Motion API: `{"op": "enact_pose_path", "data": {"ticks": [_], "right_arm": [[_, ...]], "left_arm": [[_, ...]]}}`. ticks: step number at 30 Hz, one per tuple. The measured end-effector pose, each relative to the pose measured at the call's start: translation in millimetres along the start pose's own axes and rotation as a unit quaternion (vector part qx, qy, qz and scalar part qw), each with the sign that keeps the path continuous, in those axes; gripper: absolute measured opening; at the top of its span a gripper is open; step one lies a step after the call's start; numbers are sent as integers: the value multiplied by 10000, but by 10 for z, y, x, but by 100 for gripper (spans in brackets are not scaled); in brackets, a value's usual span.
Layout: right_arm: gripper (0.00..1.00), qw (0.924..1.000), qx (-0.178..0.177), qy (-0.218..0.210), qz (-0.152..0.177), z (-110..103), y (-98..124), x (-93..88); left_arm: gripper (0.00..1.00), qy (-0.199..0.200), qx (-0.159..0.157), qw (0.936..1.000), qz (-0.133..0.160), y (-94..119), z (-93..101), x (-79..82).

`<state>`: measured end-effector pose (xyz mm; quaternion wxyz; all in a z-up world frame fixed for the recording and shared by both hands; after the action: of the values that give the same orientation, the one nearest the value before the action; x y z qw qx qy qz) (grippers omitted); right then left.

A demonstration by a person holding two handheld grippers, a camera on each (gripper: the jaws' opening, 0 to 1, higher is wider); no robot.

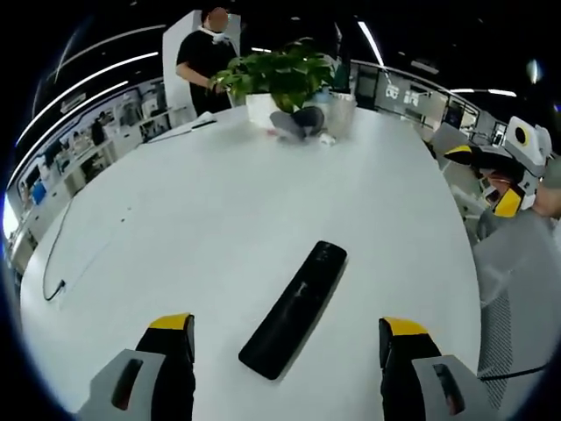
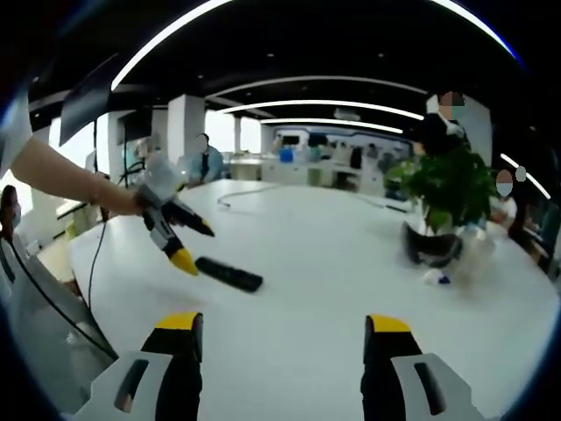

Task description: Press the specified remote control buttons in sequence, fully releasing each button before pressing the next.

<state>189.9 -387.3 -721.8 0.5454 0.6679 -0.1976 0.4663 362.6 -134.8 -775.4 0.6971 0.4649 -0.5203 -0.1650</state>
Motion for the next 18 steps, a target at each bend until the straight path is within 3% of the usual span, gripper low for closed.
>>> {"op": "enact_pose_path", "data": {"ticks": [18], "right_arm": [[73,10000,-13,-34,-34,3,-2,-11]], "left_arm": [[89,-343,-192,9986,-368,-216,-18,49]]}}
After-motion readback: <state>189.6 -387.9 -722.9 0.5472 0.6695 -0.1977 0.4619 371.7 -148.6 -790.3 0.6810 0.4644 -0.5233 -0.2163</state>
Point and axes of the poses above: the point that each gripper's makers call its tool centre point, and the gripper's own axes: y roughly backward along the fingers, z roughly to its right, x roughly out of its top, the point moved 7 cm from there along y, roughly backward along the fingers, and after that the axes turned 8 degrees about -z, right-handed, at the moved point
